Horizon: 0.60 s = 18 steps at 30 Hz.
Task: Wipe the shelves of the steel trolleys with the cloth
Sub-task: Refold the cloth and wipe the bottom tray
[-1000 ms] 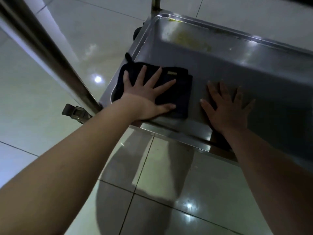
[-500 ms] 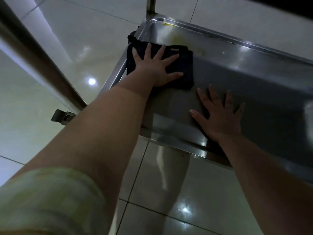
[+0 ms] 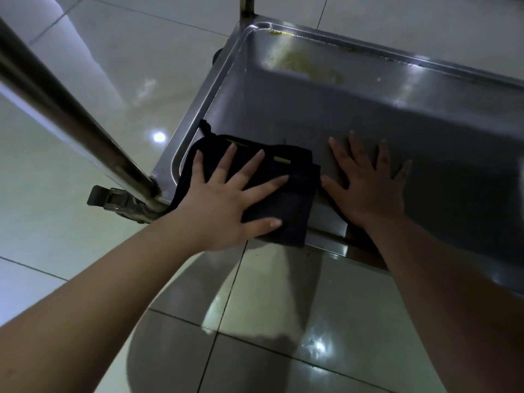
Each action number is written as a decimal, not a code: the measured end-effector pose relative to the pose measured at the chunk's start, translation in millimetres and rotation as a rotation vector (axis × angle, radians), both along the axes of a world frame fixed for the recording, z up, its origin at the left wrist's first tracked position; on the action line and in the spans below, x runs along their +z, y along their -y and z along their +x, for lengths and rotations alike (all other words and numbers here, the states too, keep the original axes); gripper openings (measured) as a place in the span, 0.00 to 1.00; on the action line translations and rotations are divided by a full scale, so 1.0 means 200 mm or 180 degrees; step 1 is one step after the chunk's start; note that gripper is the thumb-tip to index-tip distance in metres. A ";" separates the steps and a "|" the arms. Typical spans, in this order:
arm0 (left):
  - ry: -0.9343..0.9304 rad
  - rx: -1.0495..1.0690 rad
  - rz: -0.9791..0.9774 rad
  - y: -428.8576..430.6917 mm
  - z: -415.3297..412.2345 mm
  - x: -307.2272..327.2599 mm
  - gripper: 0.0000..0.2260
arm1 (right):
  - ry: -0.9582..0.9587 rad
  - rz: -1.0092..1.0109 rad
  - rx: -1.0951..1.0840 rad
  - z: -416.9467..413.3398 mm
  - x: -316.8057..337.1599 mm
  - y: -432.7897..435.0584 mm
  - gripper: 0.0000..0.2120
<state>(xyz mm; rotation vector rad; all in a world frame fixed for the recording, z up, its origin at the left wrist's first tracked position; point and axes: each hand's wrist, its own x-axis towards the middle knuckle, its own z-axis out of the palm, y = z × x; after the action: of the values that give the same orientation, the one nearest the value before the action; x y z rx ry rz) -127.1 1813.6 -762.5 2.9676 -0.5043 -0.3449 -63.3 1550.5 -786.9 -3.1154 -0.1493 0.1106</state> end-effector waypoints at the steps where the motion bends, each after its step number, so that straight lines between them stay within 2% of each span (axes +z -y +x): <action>1: -0.0012 -0.0023 -0.0024 -0.02 -0.01 0.00 0.31 | 0.0002 0.0002 0.0009 0.00 0.00 0.00 0.36; 4: 0.0010 0.0024 -0.0089 -0.01 0.09 -0.01 0.30 | 0.0036 -0.0030 -0.0052 0.00 0.00 -0.01 0.38; 8: 0.0105 0.0162 -0.0023 0.08 0.48 -0.04 0.34 | 0.0051 0.0048 -0.0208 0.00 0.01 -0.02 0.41; 12: -0.0035 0.0490 0.0201 0.13 0.76 -0.02 0.33 | -0.0180 0.0165 0.0013 -0.01 0.05 0.01 0.39; 15: -0.0092 0.0615 0.0283 0.14 0.75 -0.02 0.34 | -0.0348 -0.0049 0.0330 -0.15 0.07 0.24 0.36; 18: -0.0103 0.0658 0.0264 0.16 0.67 0.01 0.37 | -0.0526 -0.0195 0.0027 -0.35 0.11 0.68 0.35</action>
<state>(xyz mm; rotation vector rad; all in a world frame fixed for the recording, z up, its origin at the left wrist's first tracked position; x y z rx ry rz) 7.7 1782.2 -759.6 3.0511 -0.1807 -0.4006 -133.7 1414.8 -765.5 -3.1478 -0.1586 0.3783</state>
